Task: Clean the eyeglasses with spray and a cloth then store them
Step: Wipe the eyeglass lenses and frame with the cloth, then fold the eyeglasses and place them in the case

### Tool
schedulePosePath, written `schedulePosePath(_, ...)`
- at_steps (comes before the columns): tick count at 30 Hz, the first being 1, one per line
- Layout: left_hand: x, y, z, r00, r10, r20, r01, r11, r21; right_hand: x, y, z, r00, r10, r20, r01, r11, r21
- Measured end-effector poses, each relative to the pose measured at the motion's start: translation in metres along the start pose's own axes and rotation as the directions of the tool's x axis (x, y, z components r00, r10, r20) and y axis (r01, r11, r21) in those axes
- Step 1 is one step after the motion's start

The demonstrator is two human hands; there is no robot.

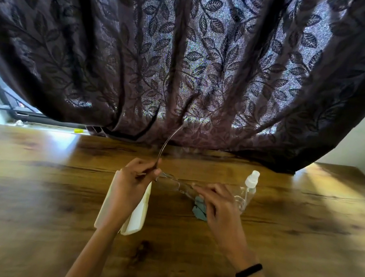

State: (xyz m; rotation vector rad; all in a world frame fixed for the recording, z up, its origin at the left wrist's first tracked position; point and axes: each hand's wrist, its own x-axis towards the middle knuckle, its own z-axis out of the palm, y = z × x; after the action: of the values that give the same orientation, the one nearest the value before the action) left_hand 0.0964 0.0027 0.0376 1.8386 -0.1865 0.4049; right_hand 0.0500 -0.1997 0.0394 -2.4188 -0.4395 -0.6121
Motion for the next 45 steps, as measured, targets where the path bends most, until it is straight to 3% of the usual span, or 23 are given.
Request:
schedulePosePath(7, 0.000, 0.006, -0.001, 0.989, -0.020, -0.144, 0.005, 0.994, -0.109, -0.001, 0.004, -0.010, 0.978, 0.208, -0.025, -0.196, 0.950, 0.242)
schedulePosePath(13, 0.001, 0.004, -0.002, 0.999, -0.005, -0.053, 0.003, 0.999, -0.033, 0.000, 0.012, -0.007, 0.940, 0.337, -0.043, -0.307, 0.897, 0.318)
schedulePosePath(16, -0.001, 0.004, -0.004, 0.988, 0.154, 0.019, -0.155, 0.976, 0.150, 0.002, 0.013, -0.006, 0.927, 0.368, -0.067, -0.321, 0.875, 0.363)
schedulePosePath(21, -0.006, -0.004, 0.000, 0.905, 0.337, 0.259, -0.420, 0.801, 0.426, 0.005, 0.014, -0.005, 0.915, 0.396, -0.078, -0.328, 0.841, 0.430)
schedulePosePath(26, -0.005, -0.003, -0.002, 0.902, 0.350, 0.251, -0.428, 0.795, 0.430, 0.008, 0.017, -0.004, 0.917, 0.381, -0.116, -0.312, 0.869, 0.383)
schedulePosePath(32, -0.005, 0.001, -0.011, 0.916, 0.345, 0.204, -0.401, 0.814, 0.421, 0.013, 0.016, -0.006, 0.946, 0.323, 0.006, -0.303, 0.880, 0.367)
schedulePosePath(40, -0.019, -0.009, -0.037, 0.950, 0.210, 0.231, -0.301, 0.816, 0.494, 0.030, 0.002, 0.006, 0.975, 0.215, 0.059, -0.222, 0.922, 0.316)
schedulePosePath(45, -0.040, -0.008, -0.052, 0.974, 0.151, 0.168, -0.216, 0.836, 0.504, 0.062, -0.013, 0.021, 0.990, 0.100, 0.102, -0.129, 0.933, 0.336)
